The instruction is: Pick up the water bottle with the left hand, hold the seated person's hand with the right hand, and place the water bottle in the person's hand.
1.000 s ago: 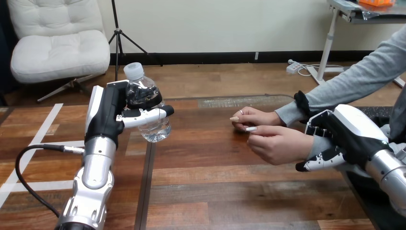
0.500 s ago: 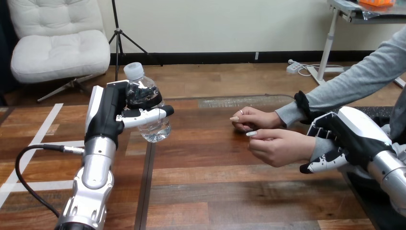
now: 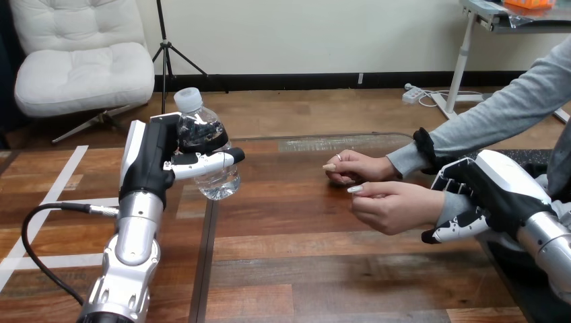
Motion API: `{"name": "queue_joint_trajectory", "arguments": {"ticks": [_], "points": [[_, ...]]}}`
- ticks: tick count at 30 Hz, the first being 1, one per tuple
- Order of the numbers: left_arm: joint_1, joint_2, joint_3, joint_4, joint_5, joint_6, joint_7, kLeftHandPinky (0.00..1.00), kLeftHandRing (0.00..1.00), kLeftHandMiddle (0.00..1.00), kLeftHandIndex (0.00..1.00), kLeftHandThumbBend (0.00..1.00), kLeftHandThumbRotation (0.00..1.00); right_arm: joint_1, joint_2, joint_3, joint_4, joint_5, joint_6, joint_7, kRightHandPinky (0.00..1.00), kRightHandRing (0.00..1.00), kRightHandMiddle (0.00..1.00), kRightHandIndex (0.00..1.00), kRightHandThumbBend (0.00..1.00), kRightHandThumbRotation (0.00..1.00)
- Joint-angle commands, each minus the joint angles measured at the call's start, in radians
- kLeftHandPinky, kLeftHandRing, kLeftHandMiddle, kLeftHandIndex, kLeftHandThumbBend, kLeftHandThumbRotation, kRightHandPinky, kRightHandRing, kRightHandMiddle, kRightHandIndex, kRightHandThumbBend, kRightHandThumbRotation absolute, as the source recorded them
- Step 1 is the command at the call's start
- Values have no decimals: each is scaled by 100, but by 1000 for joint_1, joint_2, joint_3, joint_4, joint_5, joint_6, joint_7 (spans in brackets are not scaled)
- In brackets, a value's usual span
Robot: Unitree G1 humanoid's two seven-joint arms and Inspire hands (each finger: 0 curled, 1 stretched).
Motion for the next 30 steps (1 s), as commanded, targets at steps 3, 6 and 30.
{"name": "queue_joint_trajectory", "arguments": {"ticks": [3,6,30], "points": [[-37,19,18,-76,-8,-4,2,28,35,38,38,74,0,-19,15,-22,-51,18,3,6,34,37,42,43,90,0],[-37,20,17,-76,-4,-3,4,26,33,37,39,75,0,-18,15,-23,-51,23,-1,10,34,37,42,43,90,0],[-42,24,19,-51,-7,-24,2,27,34,38,38,75,0,-20,13,-23,-48,26,9,28,35,38,42,44,89,0]]}}
